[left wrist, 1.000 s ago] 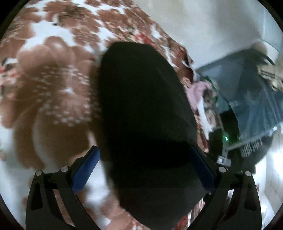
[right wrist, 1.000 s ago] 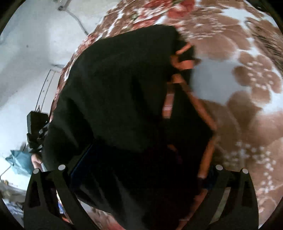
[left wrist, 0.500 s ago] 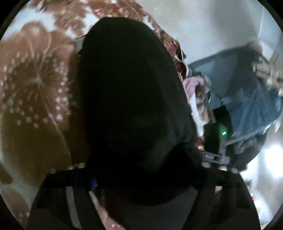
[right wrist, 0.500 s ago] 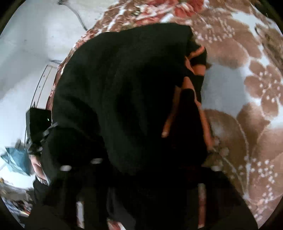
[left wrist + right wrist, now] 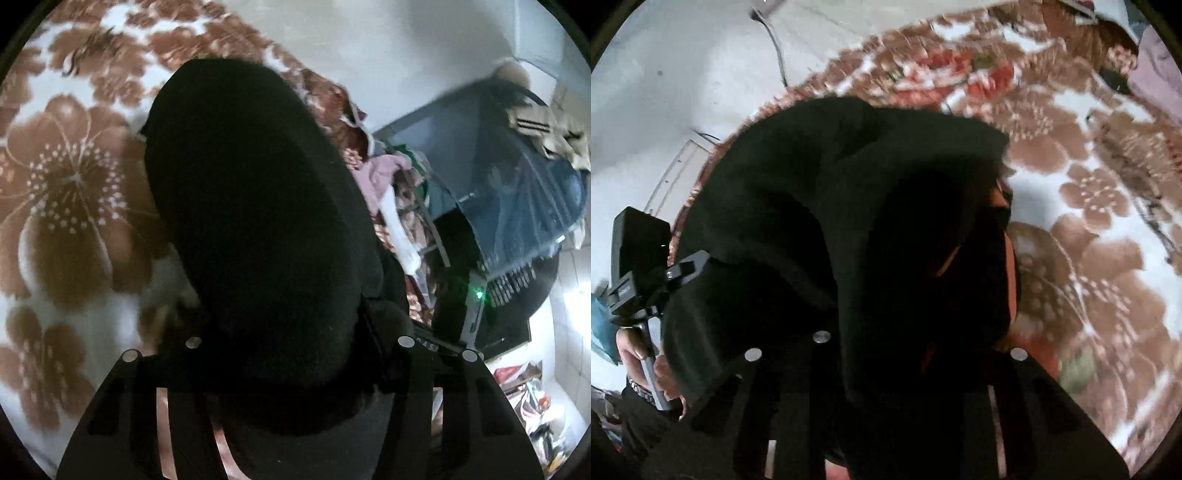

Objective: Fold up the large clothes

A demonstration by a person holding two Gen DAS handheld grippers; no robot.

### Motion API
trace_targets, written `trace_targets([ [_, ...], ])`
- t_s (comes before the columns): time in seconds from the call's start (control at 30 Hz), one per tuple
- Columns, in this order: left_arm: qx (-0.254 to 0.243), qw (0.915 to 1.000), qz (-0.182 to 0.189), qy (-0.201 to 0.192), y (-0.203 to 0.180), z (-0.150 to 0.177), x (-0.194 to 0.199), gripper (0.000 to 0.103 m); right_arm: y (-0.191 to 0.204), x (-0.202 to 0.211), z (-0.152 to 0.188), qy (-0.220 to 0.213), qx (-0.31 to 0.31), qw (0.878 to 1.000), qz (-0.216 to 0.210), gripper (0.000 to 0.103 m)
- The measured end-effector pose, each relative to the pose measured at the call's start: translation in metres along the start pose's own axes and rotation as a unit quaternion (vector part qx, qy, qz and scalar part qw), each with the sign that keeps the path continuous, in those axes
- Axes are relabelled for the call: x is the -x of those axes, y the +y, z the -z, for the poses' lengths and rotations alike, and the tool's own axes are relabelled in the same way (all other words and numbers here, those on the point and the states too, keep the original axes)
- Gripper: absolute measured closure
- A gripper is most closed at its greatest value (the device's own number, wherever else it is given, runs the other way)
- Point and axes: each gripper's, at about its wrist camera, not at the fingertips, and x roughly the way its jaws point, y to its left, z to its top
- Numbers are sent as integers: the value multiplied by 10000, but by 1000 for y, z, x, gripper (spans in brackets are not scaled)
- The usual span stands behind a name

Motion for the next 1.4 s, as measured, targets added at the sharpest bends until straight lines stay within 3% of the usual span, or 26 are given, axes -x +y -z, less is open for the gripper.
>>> trace_targets([
  [0.13, -310, 9994, 151, 50, -55, 16, 22, 48, 23, 62, 19, -265, 152, 9995, 42, 80],
  [0.27, -677, 9968, 386, 169, -104, 36, 26, 48, 19, 135, 52, -568, 144, 9979, 281, 80],
  [0.37, -949, 9925, 668, 397, -146, 56, 9, 48, 1, 191, 81, -797, -70, 9952, 561, 80],
  [0.67, -1573, 9677, 1421, 1366, -260, 115, -119, 48, -96, 314, 165, -1246, -933, 9770, 1459, 80],
  [0.9, -1929, 9406, 1908, 2039, -331, 139, -210, 48, -159, 379, 216, -1763, -1763, 9445, 2139, 79],
  [1.0, -1953, 9295, 2012, 2396, -337, 151, -249, 48, -179, 383, 235, -1818, -1989, 9338, 2355, 79],
  [1.07, -1927, 9249, 1966, 2622, -326, 154, -274, 48, -197, 371, 245, -1725, -2084, 9337, 2347, 79],
  [1.23, -1605, 9302, 1330, 3020, -265, 170, -339, 47, -250, 313, 263, -1303, -2317, 9430, 2000, 78],
  [1.4, -1268, 9331, 1629, 2945, -233, 170, -345, 45, -265, 294, 271, -1250, -2398, 9431, 1934, 75],
])
